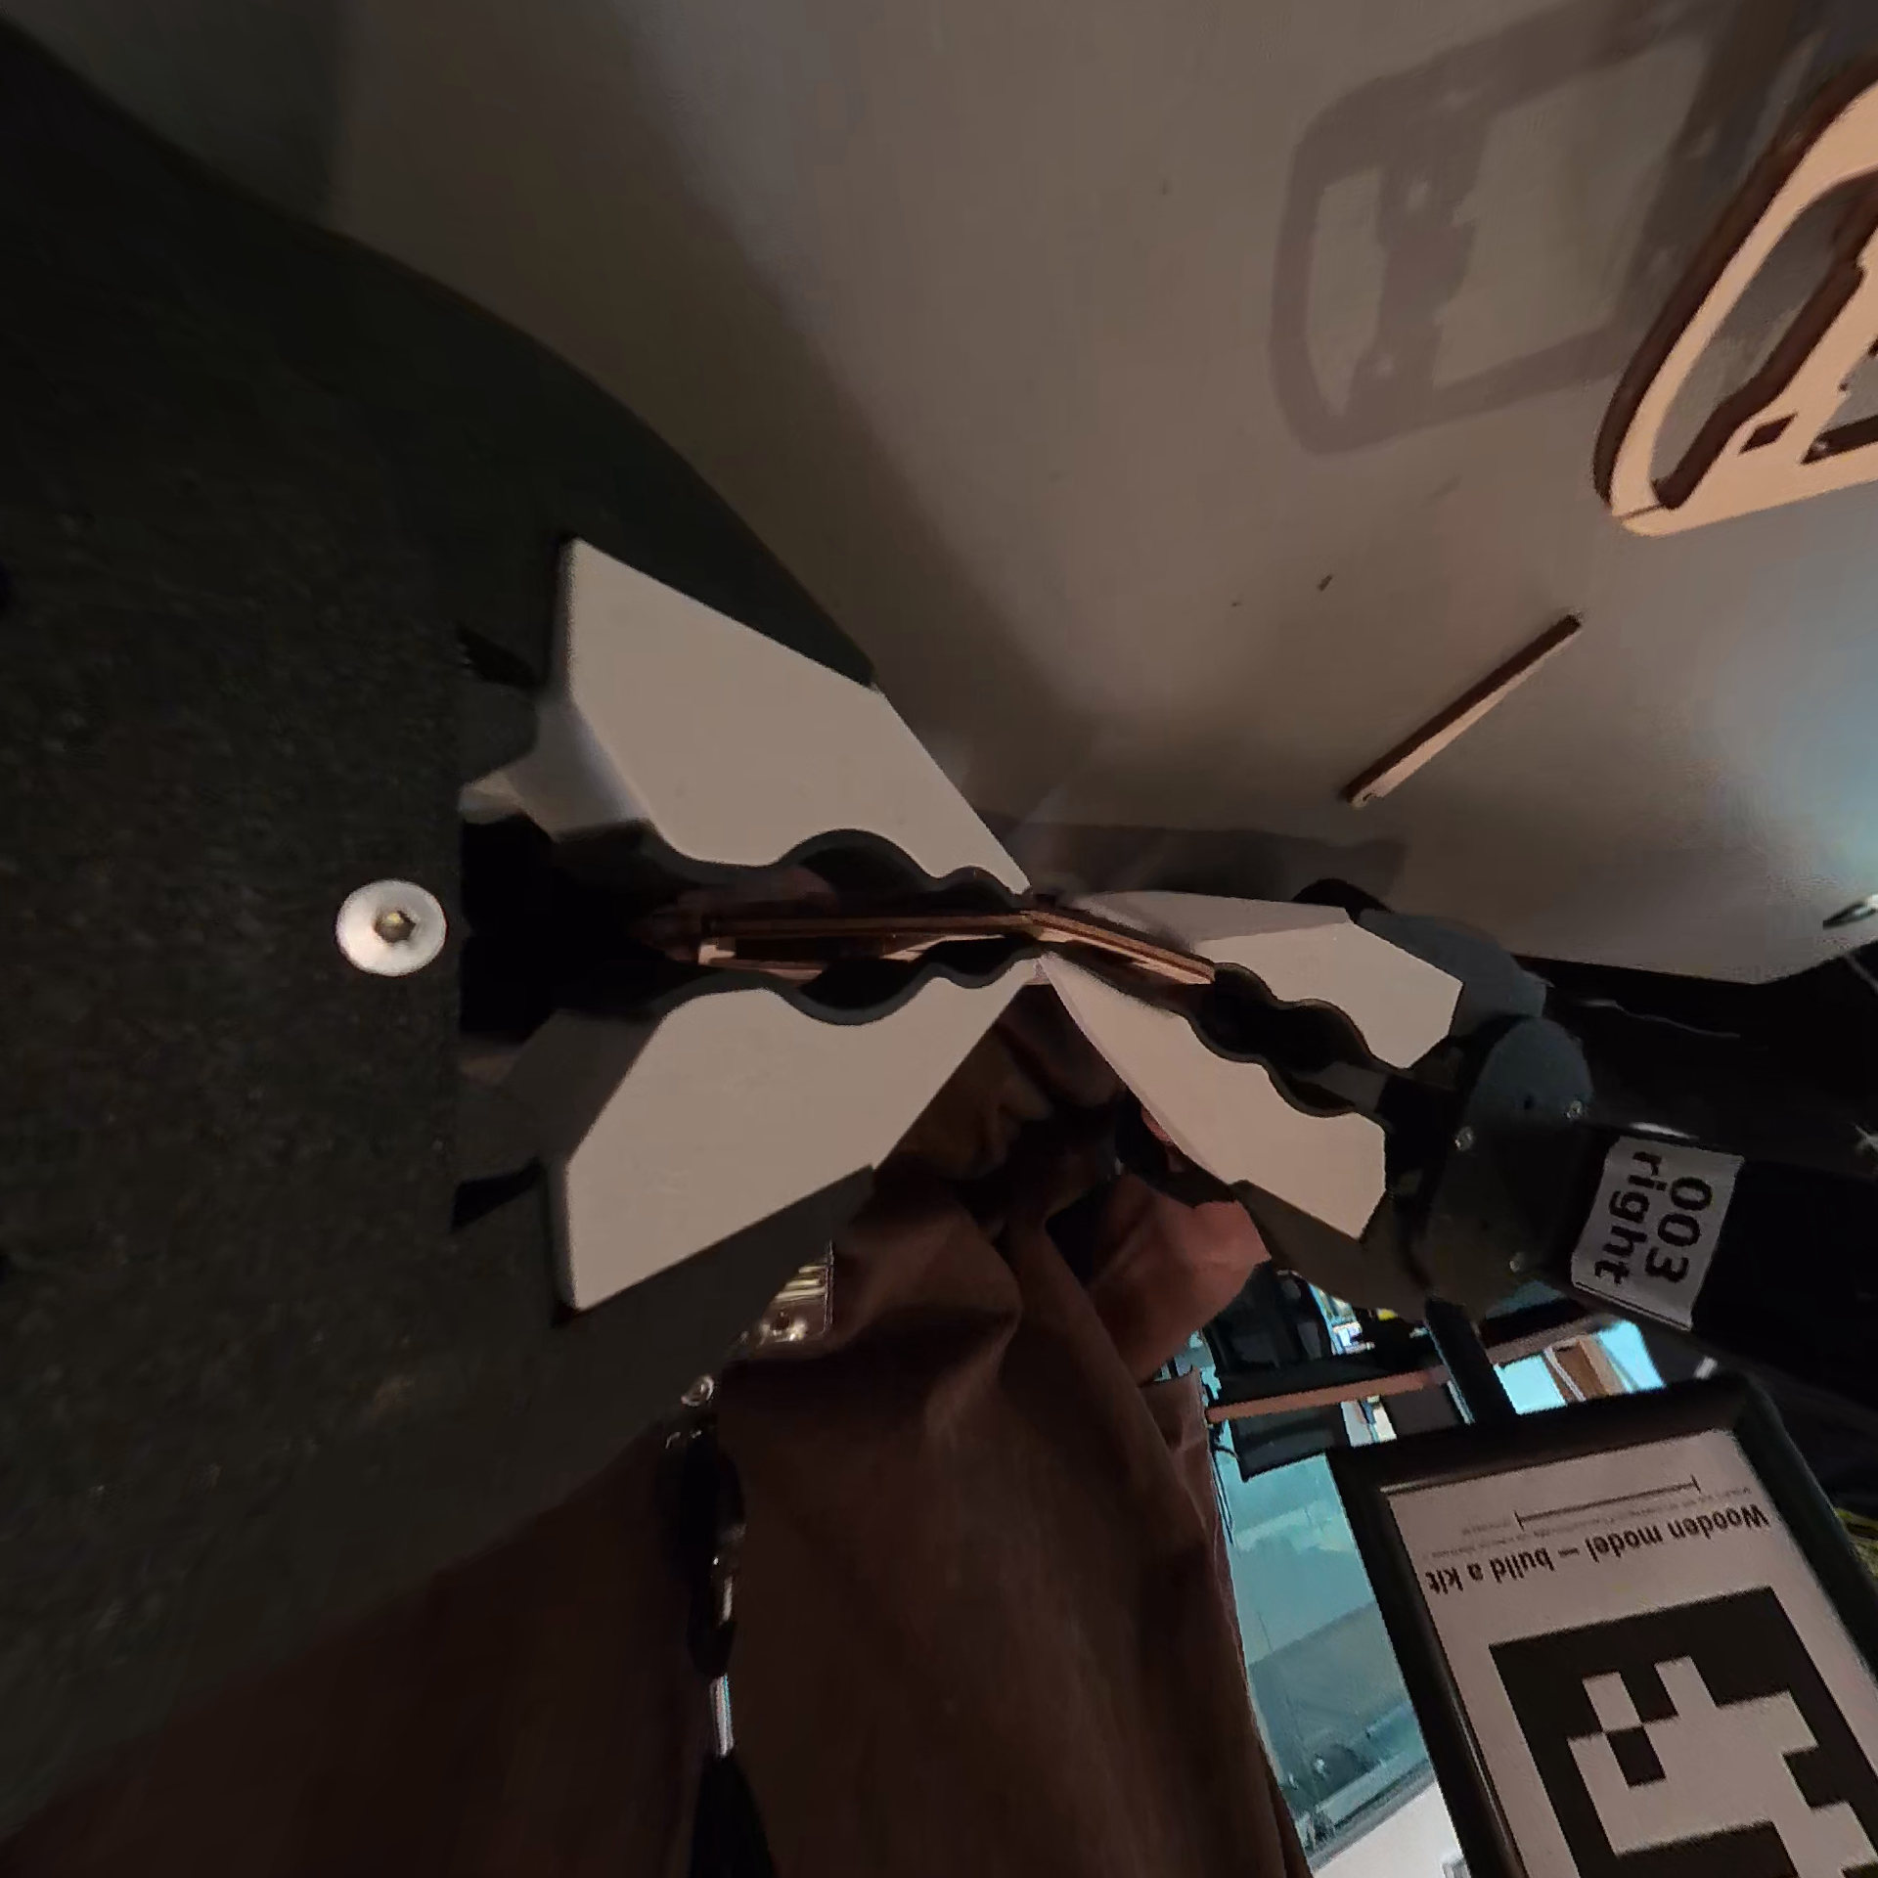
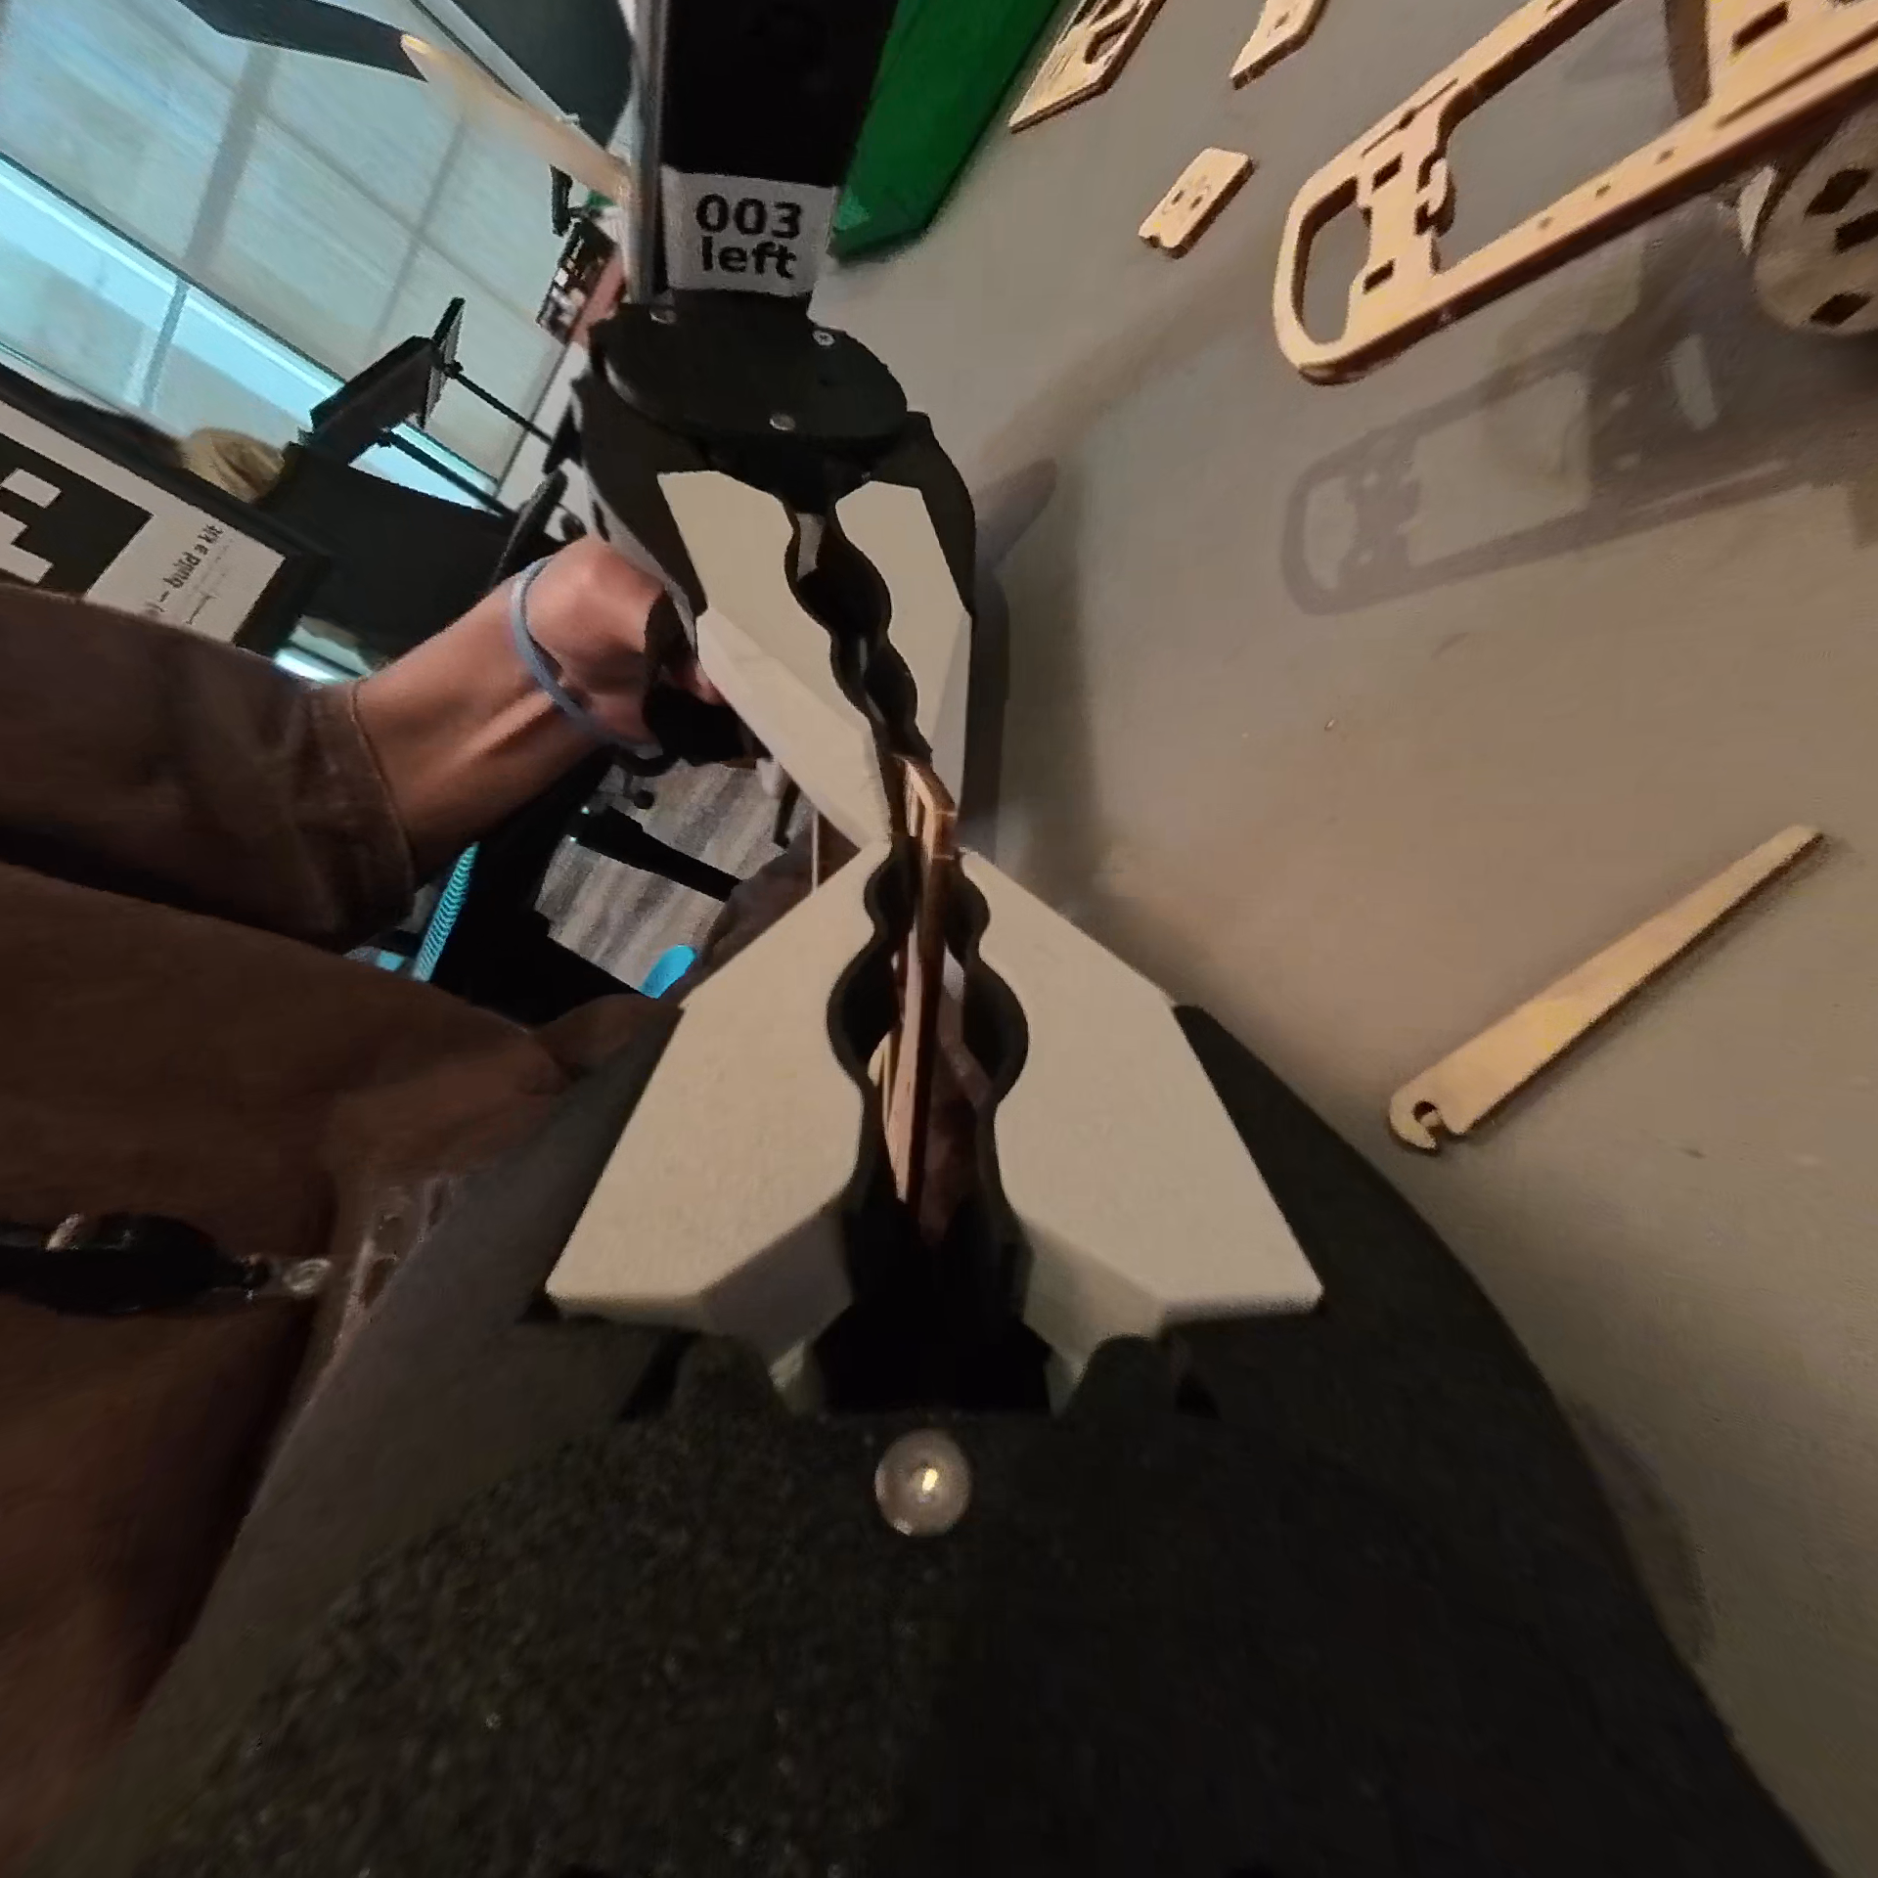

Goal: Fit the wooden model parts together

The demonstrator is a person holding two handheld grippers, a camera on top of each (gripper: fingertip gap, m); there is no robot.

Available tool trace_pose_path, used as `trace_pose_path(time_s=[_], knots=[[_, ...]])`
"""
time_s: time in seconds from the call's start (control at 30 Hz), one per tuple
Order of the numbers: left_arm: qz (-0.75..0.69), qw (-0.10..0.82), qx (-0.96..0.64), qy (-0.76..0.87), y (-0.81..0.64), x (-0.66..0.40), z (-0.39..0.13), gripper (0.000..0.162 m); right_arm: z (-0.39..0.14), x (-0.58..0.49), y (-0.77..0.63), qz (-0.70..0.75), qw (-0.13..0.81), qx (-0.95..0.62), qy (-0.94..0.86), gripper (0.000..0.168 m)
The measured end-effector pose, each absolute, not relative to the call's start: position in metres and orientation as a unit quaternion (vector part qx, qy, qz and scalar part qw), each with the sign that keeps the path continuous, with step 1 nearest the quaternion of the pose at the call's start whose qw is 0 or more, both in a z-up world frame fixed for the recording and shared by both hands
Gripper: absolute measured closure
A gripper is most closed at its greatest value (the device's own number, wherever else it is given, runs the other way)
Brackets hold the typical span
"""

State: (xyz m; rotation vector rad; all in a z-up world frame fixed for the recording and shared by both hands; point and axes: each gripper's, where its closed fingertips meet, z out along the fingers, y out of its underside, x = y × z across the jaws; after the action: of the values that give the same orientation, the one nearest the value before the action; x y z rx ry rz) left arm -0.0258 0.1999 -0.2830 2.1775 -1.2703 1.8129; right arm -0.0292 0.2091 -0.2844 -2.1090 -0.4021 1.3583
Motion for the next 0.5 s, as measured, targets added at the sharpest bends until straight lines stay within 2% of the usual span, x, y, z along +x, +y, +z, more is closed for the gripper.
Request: trace_pose_path(time_s=[0.4,0.5], knots=[[0.557,0.000,0.715,-0.422,0.2002,-0.0257,-0.2910,0.158,-0.2913,-0.0282,0.2098,0.499,0.278,-0.809,-0.136,0.166],[0.569,-0.005,0.704,-0.425,0.1987,-0.0250,-0.2863,0.159,-0.2851,-0.0279,0.2068,0.548,0.259,-0.786,-0.120,0.165]])
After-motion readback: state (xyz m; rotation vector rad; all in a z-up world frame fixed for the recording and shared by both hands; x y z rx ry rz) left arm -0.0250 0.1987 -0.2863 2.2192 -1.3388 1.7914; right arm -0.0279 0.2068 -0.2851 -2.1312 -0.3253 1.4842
